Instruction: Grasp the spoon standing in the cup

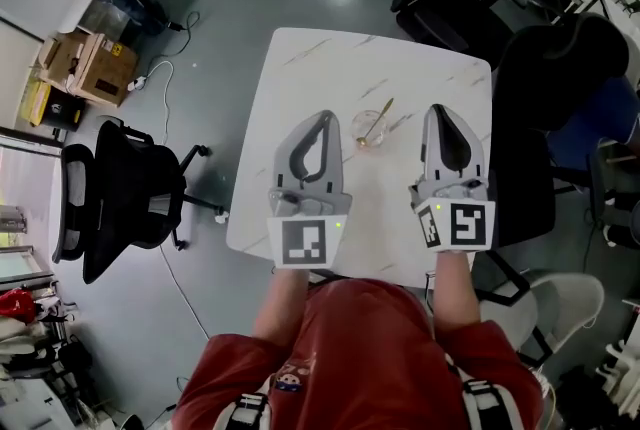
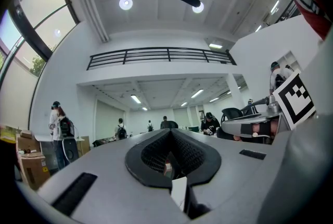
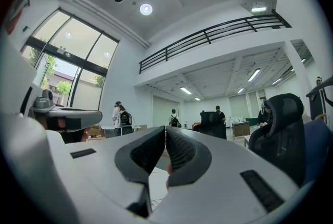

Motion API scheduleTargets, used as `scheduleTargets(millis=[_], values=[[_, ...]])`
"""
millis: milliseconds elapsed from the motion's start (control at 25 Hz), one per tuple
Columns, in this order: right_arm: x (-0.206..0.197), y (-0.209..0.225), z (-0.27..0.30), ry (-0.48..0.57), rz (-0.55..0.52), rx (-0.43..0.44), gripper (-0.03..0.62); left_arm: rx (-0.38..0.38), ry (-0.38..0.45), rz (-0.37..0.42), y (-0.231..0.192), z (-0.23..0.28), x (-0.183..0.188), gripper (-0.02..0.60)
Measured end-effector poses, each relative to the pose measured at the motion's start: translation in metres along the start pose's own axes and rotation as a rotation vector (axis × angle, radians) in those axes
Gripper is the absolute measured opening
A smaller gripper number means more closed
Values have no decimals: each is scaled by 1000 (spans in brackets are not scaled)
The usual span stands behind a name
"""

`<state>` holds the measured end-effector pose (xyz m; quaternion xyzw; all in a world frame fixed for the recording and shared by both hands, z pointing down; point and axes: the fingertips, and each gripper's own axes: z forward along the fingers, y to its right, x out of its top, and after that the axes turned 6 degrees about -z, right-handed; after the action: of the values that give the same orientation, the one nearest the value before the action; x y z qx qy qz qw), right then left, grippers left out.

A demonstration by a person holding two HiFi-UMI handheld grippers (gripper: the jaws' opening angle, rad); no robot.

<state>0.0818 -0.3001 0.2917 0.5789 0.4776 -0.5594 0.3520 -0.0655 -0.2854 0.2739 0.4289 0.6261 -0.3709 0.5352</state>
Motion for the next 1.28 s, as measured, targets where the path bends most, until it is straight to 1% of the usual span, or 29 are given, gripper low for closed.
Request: scheduleTargets(millis=[400,720,920,1280], values=[[-24,-5,18,-56,6,-8,17,-15,-37,-24,-14,17,-21,9],[-59,-14,35,-123,23,-2,17,-16,-88,-58,-26,26,-48,9],[-79,-15,40,-162,29,0,17,-32,-71,-68,-25,29,-59,9],[-105,-22,49,-216,29,11,17,-56,-88,-78,-25,27,-79,9]])
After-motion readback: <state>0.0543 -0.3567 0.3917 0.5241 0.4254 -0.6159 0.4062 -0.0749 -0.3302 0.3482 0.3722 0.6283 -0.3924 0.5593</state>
